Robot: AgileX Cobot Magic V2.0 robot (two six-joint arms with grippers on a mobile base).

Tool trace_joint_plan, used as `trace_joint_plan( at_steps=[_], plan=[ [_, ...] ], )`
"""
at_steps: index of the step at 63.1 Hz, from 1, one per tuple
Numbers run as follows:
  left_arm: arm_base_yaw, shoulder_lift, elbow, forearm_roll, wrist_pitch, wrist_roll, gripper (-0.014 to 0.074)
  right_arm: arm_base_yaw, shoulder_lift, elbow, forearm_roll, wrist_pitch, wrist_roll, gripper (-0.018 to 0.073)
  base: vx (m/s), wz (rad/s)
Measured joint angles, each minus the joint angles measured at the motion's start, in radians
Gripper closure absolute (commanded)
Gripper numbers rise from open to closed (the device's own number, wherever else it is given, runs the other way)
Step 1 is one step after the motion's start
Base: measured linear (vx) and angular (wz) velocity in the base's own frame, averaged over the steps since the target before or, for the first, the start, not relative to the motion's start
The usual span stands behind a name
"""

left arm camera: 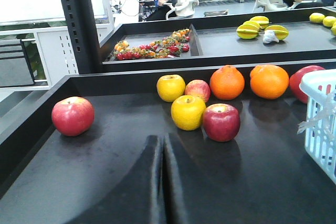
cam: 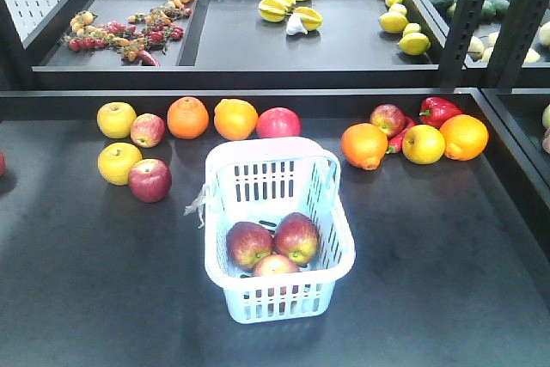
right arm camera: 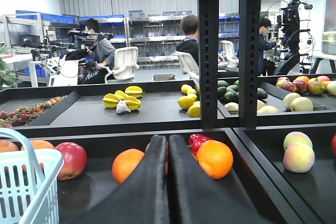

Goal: Pick three apples into basket with both arms

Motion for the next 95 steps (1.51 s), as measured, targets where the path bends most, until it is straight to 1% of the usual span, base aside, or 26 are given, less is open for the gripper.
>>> trace_joint_plan(
  at_steps=[56,64,95],
  plan=[
    [0.0,0.0,0.0,0.0,0.0,0.0,0.0604,0.0,0.0,0.0,0.0,0.0,0.0,0.0563,0.0,0.0],
    [0.0,0.0,0.0,0.0,0.0,0.0,0.0604,0.018,0.0,0.0,0.0,0.0,0.0,0.0563,0.0,0.0],
    [0.0,0.0,0.0,0.0,0.0,0.0,0.0604,0.019,0.0,0.0,0.0,0.0,0.0,0.0563,0.0,0.0]
  ],
)
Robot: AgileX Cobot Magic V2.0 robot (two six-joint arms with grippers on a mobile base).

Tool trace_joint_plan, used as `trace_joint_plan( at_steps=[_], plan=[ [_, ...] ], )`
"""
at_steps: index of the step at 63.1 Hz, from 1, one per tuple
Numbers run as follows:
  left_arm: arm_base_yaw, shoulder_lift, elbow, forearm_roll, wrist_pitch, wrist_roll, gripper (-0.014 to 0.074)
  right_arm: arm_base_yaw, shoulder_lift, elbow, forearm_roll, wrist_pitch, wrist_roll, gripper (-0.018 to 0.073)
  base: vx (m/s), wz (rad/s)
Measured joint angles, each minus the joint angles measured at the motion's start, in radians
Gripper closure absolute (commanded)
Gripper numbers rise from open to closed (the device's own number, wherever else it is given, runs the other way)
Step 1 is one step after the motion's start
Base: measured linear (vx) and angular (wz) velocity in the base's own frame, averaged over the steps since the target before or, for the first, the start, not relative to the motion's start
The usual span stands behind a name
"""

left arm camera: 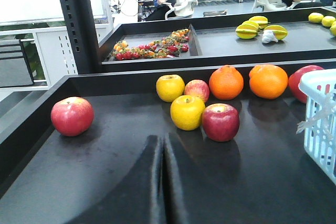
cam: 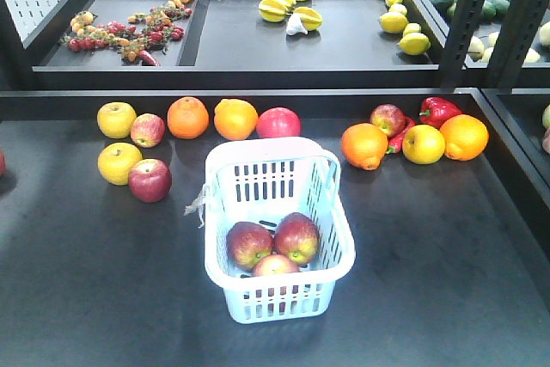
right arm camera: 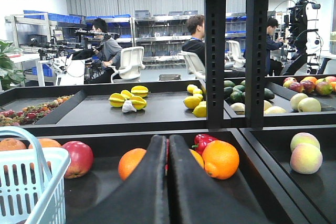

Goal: Pick three apples into basket with both arms

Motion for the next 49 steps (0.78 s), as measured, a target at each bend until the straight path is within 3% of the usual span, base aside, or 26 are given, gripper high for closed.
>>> trace_joint_plan(
  at_steps=[49],
  plan=[
    [0.0,0.0,0.0,0.0,0.0,0.0,0.0604,0.0,0.0,0.0,0.0,0.0,0.0,0.0563,0.0,0.0]
  ],
)
